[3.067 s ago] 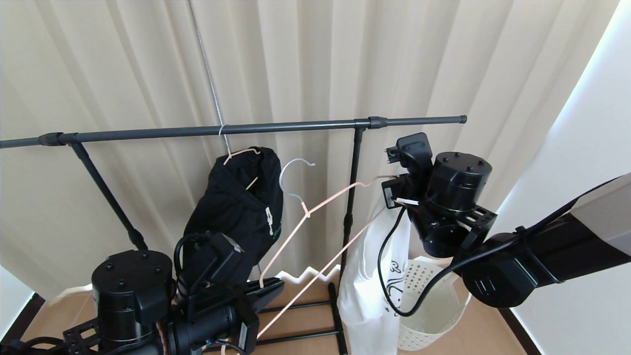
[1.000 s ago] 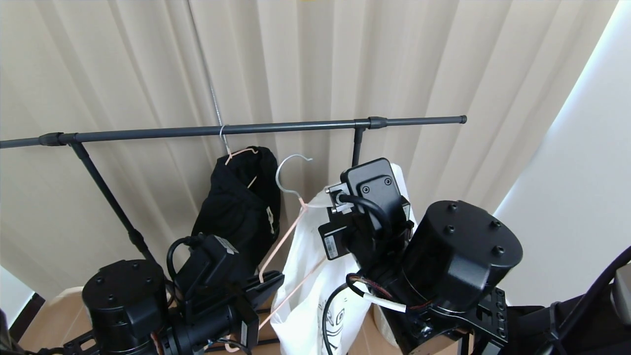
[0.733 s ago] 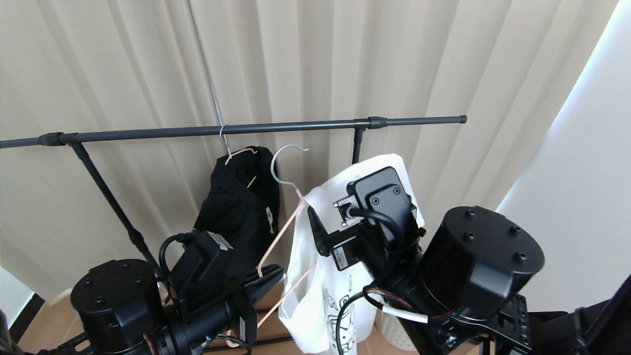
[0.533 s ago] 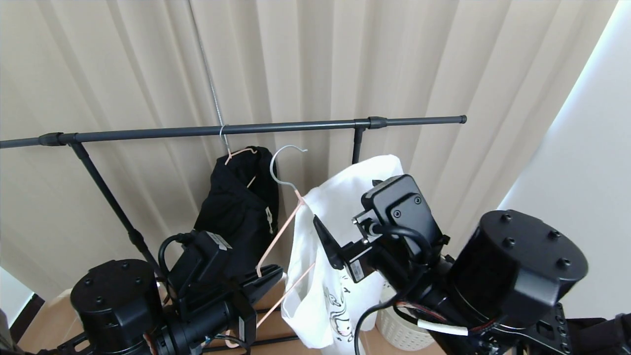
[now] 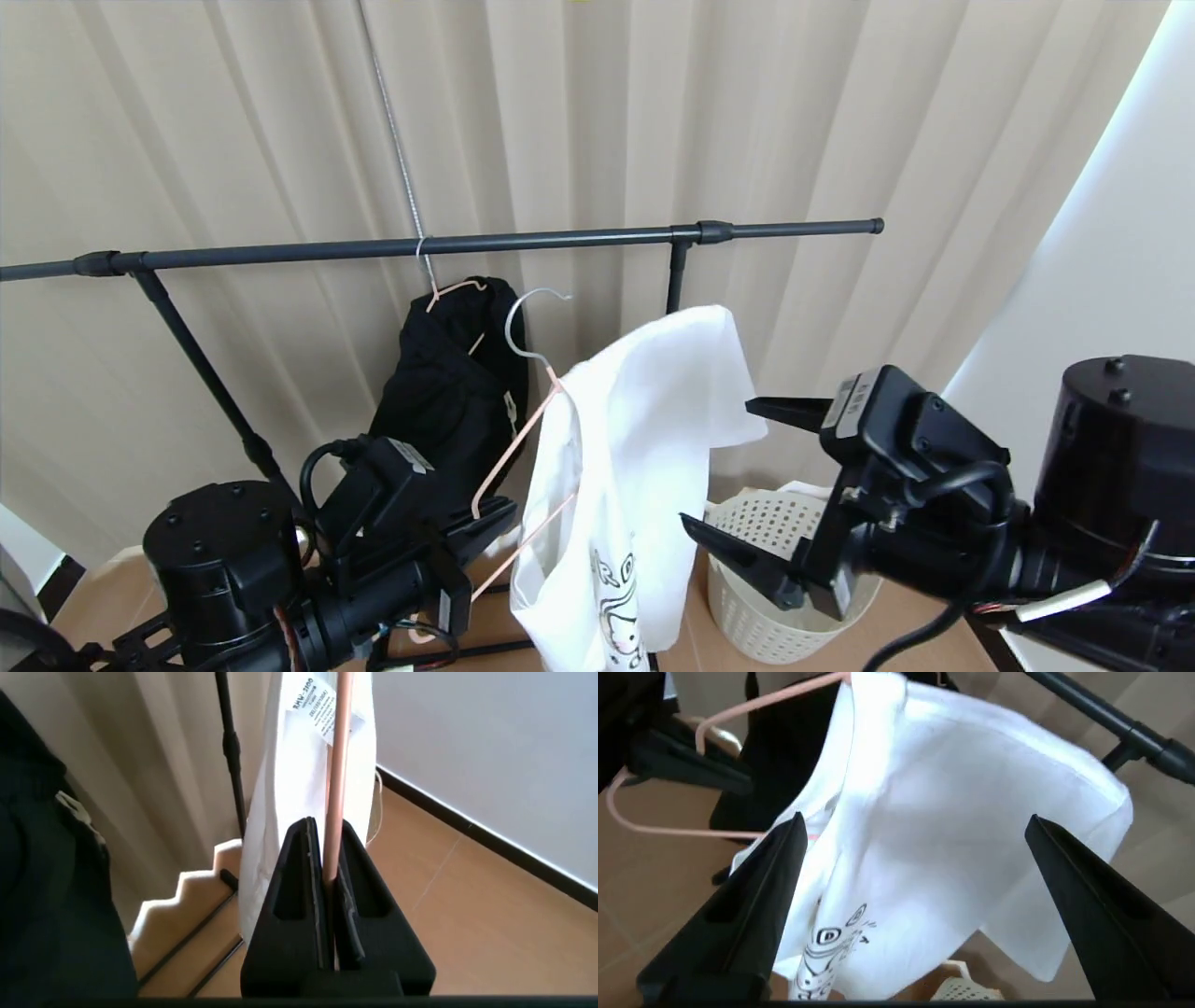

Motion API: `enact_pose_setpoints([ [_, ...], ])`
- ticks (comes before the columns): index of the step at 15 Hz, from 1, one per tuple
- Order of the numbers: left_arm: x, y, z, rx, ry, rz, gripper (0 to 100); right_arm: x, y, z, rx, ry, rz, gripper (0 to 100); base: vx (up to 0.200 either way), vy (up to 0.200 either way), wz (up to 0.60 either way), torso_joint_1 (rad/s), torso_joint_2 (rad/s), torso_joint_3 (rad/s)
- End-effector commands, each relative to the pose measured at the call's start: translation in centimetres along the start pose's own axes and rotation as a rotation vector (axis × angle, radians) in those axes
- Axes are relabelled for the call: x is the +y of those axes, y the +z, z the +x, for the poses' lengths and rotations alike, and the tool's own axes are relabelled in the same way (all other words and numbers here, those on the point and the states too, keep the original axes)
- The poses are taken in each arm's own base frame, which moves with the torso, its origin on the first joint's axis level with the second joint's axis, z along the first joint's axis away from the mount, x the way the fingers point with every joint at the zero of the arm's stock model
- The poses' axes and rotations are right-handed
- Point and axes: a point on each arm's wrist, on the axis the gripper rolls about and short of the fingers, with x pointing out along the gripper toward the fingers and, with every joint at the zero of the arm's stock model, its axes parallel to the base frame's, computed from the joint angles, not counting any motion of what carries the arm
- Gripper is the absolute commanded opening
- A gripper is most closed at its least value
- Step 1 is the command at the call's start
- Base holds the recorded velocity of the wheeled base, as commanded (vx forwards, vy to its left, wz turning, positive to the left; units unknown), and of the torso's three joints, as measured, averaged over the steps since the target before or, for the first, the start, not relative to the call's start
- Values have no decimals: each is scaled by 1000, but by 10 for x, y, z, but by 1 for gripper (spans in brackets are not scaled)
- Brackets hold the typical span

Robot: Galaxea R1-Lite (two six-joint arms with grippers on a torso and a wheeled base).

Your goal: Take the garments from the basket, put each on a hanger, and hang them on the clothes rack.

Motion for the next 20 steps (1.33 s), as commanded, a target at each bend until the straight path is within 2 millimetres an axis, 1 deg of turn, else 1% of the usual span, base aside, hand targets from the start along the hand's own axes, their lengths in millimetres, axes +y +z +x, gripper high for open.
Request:
enact_pose_setpoints([
  [1,9,-10,-5,39,-6,32,0,-34,20,-28,-34,-4,-22,100,0,0,0,0,0,0],
  [2,13,-16,-12,49,-71,77,0,-53,23,-32,37,98,-55,100,0,0,0,0,0,0],
  [3,15,-19,-15,53,-98,101,0,-63,24,-30,69,179,-84,100,0,0,0,0,0,0],
  [4,15,-21,-18,60,-115,122,0,-72,21,-22,113,251,-112,100,0,0,0,0,0,0],
  [5,14,-23,-18,68,-124,128,0,-76,21,-19,127,278,-132,100,0,0,0,0,0,0],
  [6,12,-28,-21,81,-155,160,0,-86,23,-8,155,363,-155,100,0,0,0,0,0,0],
  [7,11,-29,-23,86,-174,186,0,-90,25,-2,176,421,-154,100,0,0,0,0,0,0],
  [8,8,-35,-23,108,-200,210,0,-95,28,9,234,507,-148,100,0,0,0,0,0,0],
  [9,7,-36,-23,112,-208,216,0,-98,26,18,281,562,-152,100,0,0,0,0,0,0],
  [11,-1,-36,-24,111,-242,224,0,-98,11,40,360,666,-162,100,0,0,0,0,0,0],
  [13,-6,-36,-23,109,-266,230,0,-86,3,56,384,725,-158,100,0,0,0,0,0,0],
  [14,-7,-35,-23,105,-269,232,0,-82,1,62,388,741,-159,100,0,0,0,0,0,0],
  [16,-10,-34,-23,92,-279,239,0,-82,-2,68,396,746,-154,100,0,0,0,0,0,0],
  [20,-11,-32,-24,69,-278,249,0,-82,-9,76,407,751,-149,100,0,0,0,0,0,0],
])
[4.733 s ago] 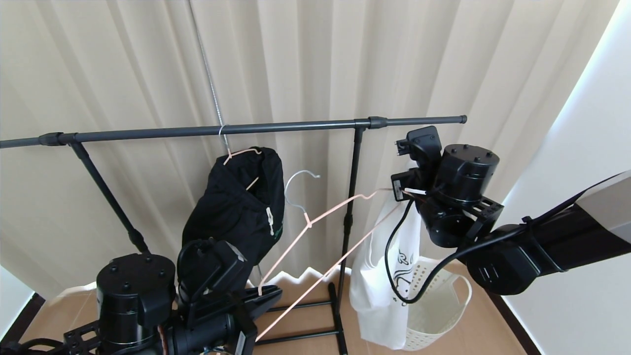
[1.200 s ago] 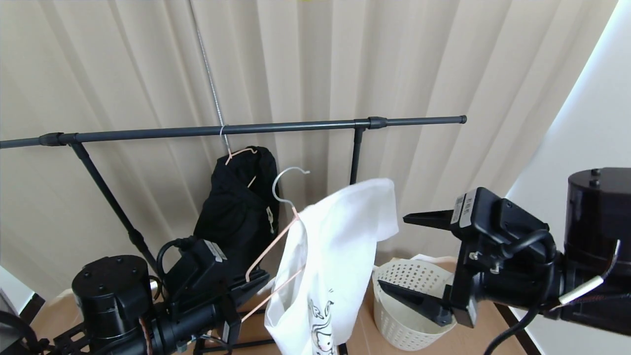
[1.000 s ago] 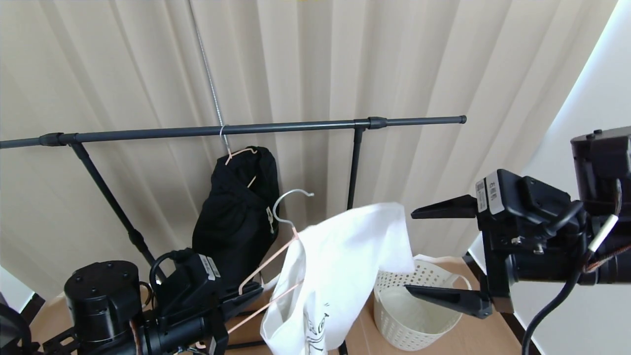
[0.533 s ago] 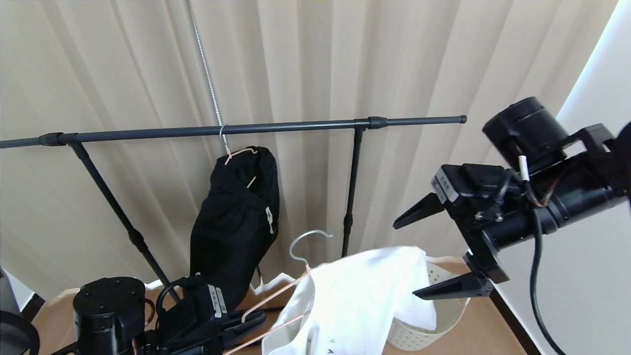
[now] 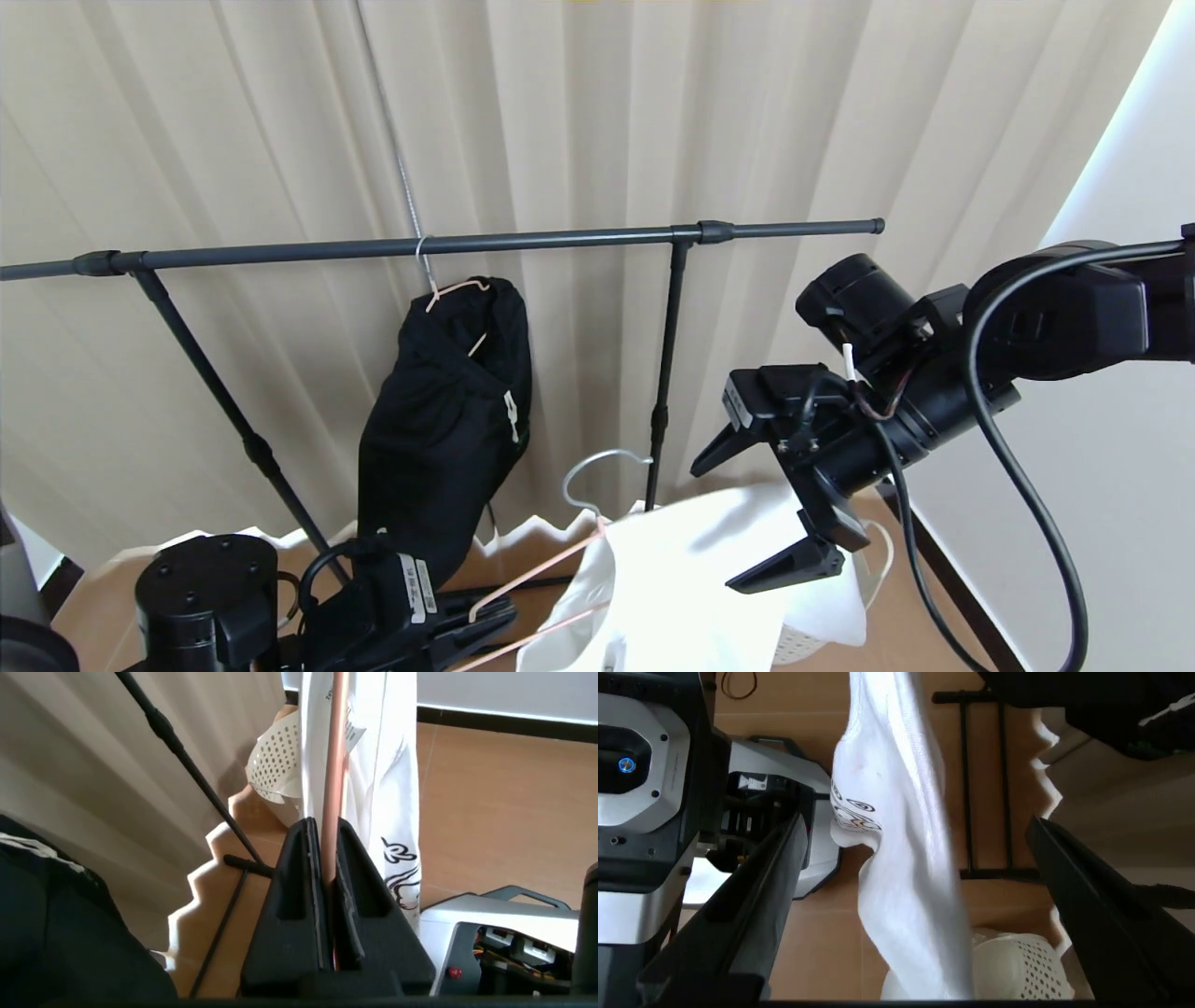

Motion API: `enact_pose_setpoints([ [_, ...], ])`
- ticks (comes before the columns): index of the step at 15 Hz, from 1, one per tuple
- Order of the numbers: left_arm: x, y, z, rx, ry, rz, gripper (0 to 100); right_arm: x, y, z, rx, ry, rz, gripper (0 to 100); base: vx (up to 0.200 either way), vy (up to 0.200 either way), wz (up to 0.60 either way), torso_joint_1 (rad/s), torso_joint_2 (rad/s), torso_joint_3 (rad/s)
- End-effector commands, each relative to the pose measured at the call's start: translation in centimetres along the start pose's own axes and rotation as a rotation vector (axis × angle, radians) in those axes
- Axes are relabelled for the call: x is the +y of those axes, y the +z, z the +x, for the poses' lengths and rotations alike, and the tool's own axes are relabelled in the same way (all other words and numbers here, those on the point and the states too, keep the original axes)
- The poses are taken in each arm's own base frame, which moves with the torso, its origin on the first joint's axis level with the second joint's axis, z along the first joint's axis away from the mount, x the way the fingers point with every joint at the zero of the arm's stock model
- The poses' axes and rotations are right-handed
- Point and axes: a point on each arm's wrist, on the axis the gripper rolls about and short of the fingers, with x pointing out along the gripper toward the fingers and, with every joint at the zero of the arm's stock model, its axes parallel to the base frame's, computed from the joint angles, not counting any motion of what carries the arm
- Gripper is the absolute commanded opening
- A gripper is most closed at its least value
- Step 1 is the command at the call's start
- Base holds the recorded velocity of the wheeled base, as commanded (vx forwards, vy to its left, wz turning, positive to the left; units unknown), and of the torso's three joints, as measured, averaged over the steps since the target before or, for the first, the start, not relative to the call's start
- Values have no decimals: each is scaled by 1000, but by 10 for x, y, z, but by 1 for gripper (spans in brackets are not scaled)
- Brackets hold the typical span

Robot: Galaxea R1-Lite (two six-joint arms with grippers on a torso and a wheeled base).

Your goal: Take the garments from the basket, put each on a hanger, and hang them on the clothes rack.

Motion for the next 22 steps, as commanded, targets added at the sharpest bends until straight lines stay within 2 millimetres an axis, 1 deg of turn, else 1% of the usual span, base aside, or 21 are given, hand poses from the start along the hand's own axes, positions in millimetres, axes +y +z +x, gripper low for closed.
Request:
enact_pose_setpoints([
  [1,-1,0,0,-1,-6,0,0,-4,-3,7,7,8,6,100,0,0,0,0,0,0],
  [6,0,3,0,-25,4,5,0,-11,-4,13,6,-2,0,100,0,0,0,0,0,0],
  [15,0,3,0,-25,7,3,0,-15,-1,11,-10,-33,-18,100,0,0,0,0,0,0],
  [22,1,4,1,-28,12,1,0,-20,-1,13,16,-57,-20,100,0,0,0,0,0,0],
])
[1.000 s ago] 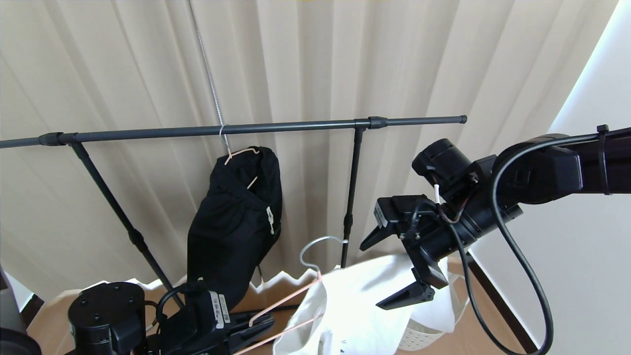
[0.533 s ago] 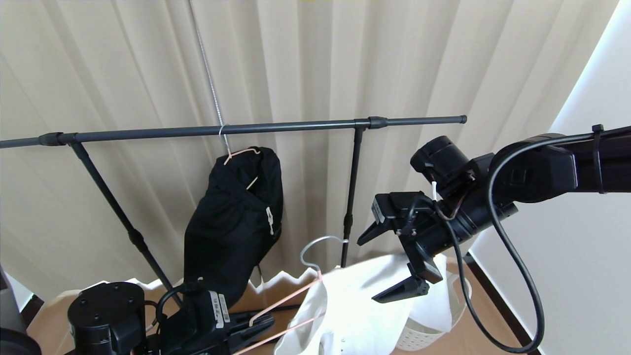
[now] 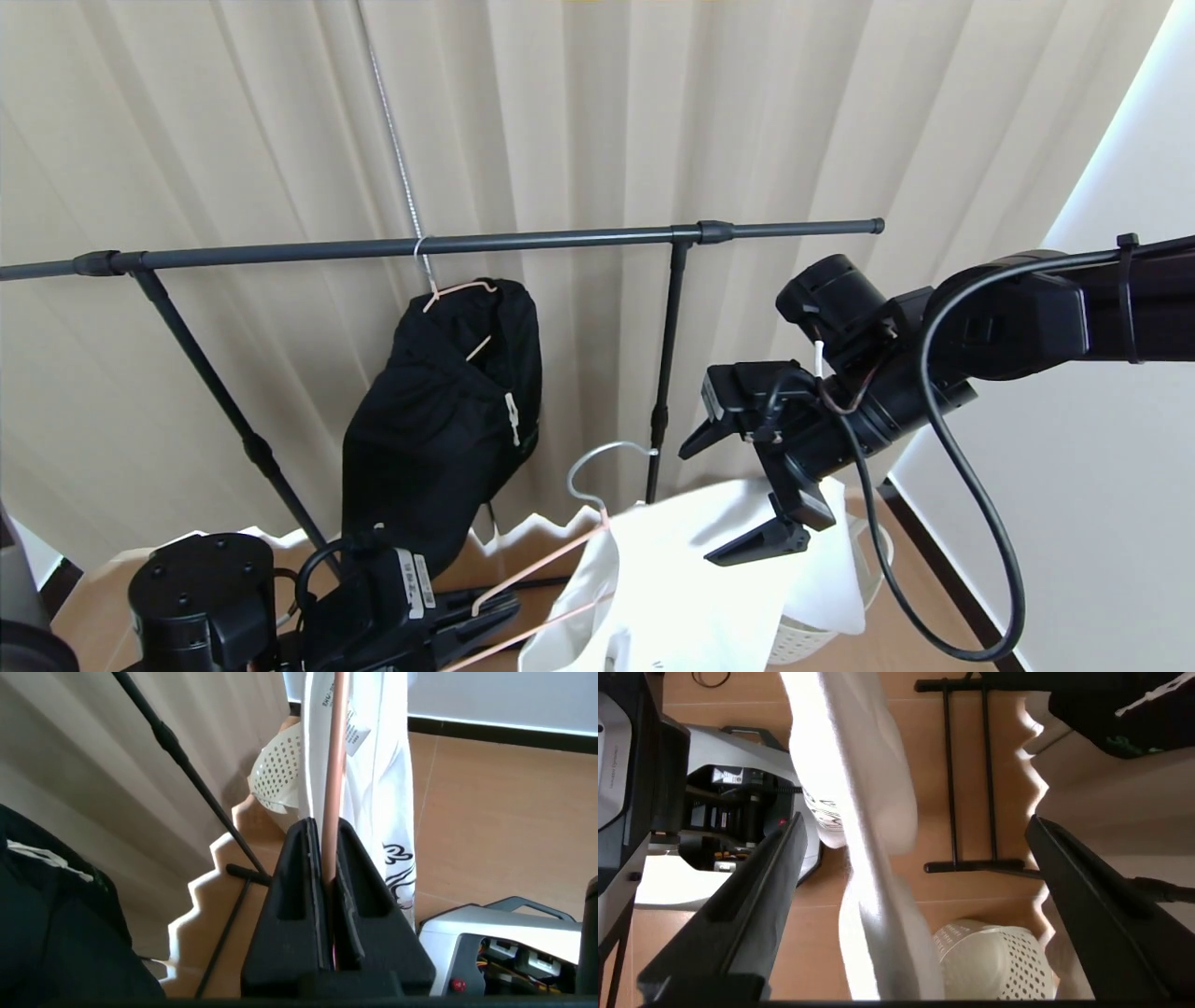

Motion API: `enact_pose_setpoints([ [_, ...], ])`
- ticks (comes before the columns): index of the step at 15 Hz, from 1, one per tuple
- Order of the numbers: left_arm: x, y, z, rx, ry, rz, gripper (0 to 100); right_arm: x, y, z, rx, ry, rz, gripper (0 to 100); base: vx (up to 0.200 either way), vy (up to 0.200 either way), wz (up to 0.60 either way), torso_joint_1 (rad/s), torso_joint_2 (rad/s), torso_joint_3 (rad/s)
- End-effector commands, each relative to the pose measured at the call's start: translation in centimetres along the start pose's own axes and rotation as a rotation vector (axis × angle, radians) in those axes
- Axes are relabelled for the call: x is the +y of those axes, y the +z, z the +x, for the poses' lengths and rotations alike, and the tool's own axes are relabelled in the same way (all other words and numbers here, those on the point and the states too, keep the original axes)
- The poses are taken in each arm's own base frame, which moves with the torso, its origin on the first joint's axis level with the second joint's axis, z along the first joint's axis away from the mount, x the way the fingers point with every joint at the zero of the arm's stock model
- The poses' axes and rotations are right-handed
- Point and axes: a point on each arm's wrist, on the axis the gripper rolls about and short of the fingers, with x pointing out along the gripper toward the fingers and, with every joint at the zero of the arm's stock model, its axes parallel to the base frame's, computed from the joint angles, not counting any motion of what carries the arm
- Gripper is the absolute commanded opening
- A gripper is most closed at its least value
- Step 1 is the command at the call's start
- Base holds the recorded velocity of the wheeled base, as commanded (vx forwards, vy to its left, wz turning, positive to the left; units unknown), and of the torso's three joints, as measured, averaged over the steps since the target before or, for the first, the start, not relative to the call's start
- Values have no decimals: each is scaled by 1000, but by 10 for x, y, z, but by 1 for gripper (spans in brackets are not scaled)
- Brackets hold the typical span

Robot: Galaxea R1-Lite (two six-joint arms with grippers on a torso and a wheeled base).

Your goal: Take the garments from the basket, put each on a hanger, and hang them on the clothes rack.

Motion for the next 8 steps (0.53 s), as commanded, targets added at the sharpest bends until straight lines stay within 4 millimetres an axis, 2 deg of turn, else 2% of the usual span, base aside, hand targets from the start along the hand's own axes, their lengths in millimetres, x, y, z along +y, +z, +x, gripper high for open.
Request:
enact_pose_setpoints([
  [1,1,1,1,-4,2,3,0,-2,1,1,-2,-2,-2,100,0,0,0,0,0,0],
  [8,2,1,2,-5,11,-4,0,-3,4,1,15,-22,-12,100,0,0,0,0,0,0],
])
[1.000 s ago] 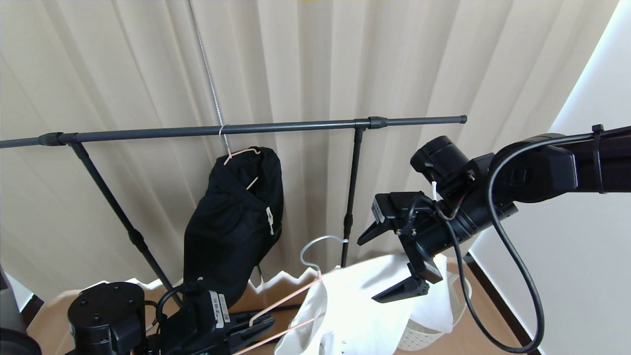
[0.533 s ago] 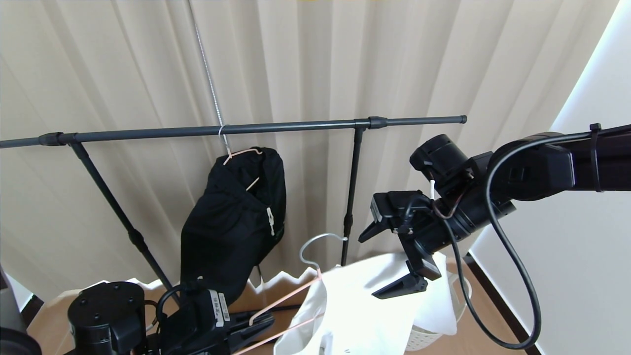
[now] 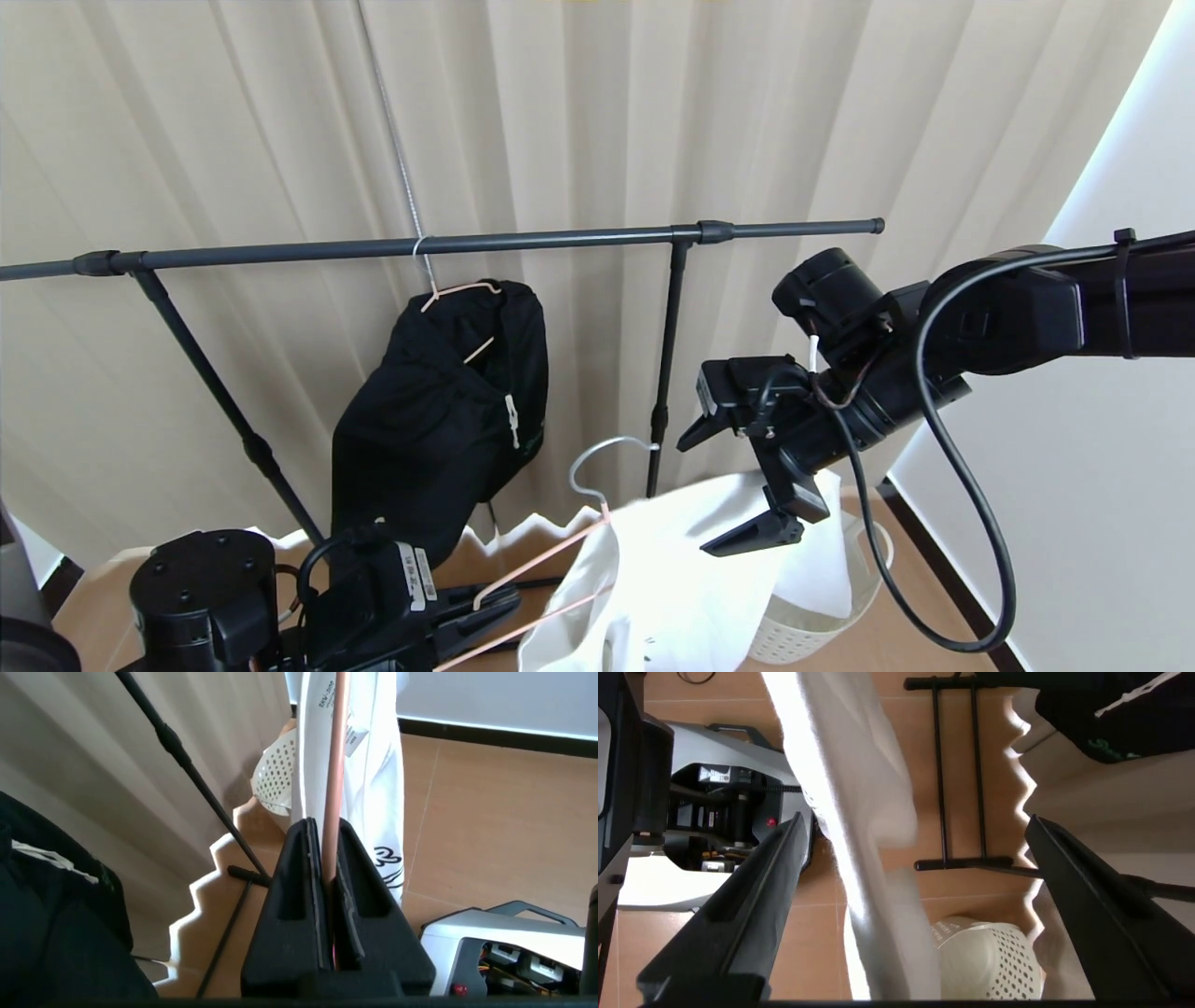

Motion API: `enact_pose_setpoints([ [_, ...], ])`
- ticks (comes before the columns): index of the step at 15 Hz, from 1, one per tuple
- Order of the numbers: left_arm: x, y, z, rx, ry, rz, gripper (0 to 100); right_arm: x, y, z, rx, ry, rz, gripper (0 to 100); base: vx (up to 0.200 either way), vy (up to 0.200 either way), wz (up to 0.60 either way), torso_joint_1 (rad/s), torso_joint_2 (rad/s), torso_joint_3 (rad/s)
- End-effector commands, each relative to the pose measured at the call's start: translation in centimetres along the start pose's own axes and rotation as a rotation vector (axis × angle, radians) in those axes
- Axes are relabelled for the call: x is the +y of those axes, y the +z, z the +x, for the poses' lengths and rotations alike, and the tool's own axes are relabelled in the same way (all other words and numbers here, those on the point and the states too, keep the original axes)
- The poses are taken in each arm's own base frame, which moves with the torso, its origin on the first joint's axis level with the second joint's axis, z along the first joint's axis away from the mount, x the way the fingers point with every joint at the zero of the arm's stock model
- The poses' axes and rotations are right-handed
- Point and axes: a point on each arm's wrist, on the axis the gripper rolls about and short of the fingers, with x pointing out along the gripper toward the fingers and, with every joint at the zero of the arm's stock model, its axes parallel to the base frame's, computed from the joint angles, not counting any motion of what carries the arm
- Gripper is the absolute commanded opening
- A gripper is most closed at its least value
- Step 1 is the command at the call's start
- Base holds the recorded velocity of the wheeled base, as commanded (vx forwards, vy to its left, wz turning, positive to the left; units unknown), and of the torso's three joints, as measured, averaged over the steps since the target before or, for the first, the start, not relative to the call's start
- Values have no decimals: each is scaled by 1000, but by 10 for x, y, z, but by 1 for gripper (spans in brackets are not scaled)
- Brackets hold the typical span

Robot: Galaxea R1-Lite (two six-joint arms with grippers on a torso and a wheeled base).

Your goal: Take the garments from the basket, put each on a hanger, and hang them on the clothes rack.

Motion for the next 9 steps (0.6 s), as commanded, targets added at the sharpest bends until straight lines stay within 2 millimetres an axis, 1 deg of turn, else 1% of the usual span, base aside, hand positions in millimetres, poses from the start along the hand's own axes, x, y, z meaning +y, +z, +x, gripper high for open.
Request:
enact_pose_setpoints([
  [1,0,0,0,-1,1,-4,0,-1,0,1,0,1,-2,0,0,0,0,0,0,0],
  [7,1,1,1,0,14,-17,0,2,1,-3,-1,0,0,0,0,0,0,0,0,0],
  [9,2,0,0,1,17,-18,0,9,1,-10,-3,-2,-2,0,0,0,0,0,0,0],
])
